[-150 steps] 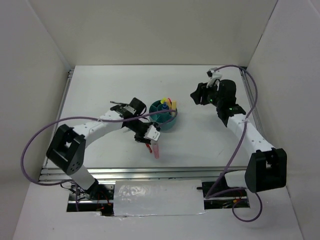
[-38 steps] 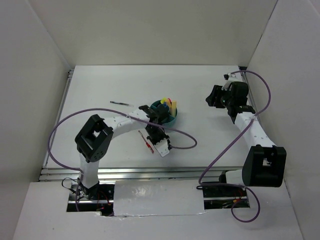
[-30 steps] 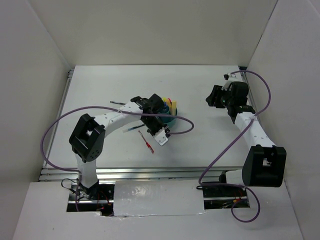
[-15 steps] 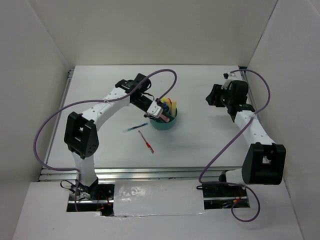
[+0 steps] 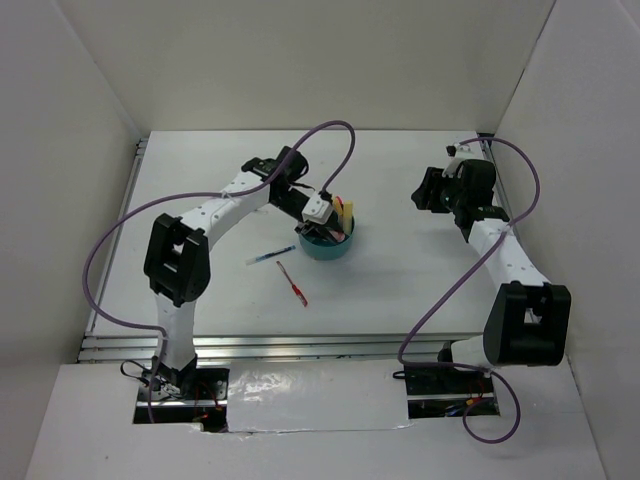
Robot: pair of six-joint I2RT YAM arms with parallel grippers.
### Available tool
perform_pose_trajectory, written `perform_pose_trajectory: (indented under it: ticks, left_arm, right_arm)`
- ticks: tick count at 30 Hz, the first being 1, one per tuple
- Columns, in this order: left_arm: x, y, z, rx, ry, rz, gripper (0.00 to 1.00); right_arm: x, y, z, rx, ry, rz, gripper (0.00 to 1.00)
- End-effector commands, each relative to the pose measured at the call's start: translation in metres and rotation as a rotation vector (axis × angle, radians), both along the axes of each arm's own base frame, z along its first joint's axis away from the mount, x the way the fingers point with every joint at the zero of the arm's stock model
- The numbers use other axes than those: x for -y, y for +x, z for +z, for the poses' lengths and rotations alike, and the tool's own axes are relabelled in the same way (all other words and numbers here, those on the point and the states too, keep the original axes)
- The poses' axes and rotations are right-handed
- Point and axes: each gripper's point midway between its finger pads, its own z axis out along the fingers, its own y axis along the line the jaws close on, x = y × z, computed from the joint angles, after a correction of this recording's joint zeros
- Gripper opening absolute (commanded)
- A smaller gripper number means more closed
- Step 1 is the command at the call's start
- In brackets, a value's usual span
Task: Sort the stationery into containers
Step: Place the stationery in the storage box.
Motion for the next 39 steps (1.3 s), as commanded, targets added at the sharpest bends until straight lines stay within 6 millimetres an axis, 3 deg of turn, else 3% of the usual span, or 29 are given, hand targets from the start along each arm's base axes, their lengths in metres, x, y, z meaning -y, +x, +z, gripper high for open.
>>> perform_pose_trajectory:
  ticks: [1, 14, 18, 21, 28, 31, 33, 34, 35, 37, 39]
  left_arm:
    - [0.008, 0.004, 0.008, -0.018, -0.055, -0.016, 0.03]
    - [0.004, 0.021, -0.019, -0.034, -0.02, 0.015, 0.17]
    - [0.003, 0.032, -0.02, -0.052, -0.028, 0.052, 0.39]
    - [0.002, 0.035, -0.017, -0.041, -0.036, 0.06, 0.52]
    - [-0.007, 0.029, 0.014, 0.004, -0.077, 0.056, 0.59]
    - [-0.02, 0.023, 0.05, 0.014, -0.114, 0.079, 0.58]
    - [-0.036, 0.041, 0.053, -0.087, -0.106, 0.188, 0.55]
    - [-0.047, 0.042, 0.079, -0.073, -0.131, 0.238, 0.54]
    - [-0.064, 0.059, 0.079, -0.147, -0.13, 0.342, 0.51]
    - [-0.089, 0.071, 0.084, -0.179, -0.131, 0.452, 0.49]
    - [-0.129, 0.101, 0.081, -0.218, -0.111, 0.632, 0.47]
  right_arm:
    - [0.003, 0.012, 0.021, 0.057, -0.017, -0.001, 0.57]
    - [0.001, 0.015, 0.021, 0.056, -0.008, 0.012, 0.58]
    - [0.001, 0.016, 0.02, 0.051, -0.012, 0.014, 0.58]
    - [0.0, 0.016, 0.022, 0.056, -0.015, 0.021, 0.59]
    - [-0.001, 0.022, 0.024, 0.061, -0.021, 0.023, 0.59]
    - [-0.002, 0.024, 0.029, 0.074, -0.032, 0.032, 0.59]
    - [-0.001, 0.026, 0.031, 0.081, -0.039, 0.031, 0.59]
    - [-0.001, 0.027, 0.031, 0.08, -0.04, 0.032, 0.59]
    - [-0.001, 0.027, 0.033, 0.084, -0.046, 0.035, 0.59]
    - [-0.001, 0.027, 0.035, 0.091, -0.054, 0.041, 0.59]
    - [-0.002, 0.028, 0.038, 0.101, -0.069, 0.053, 0.59]
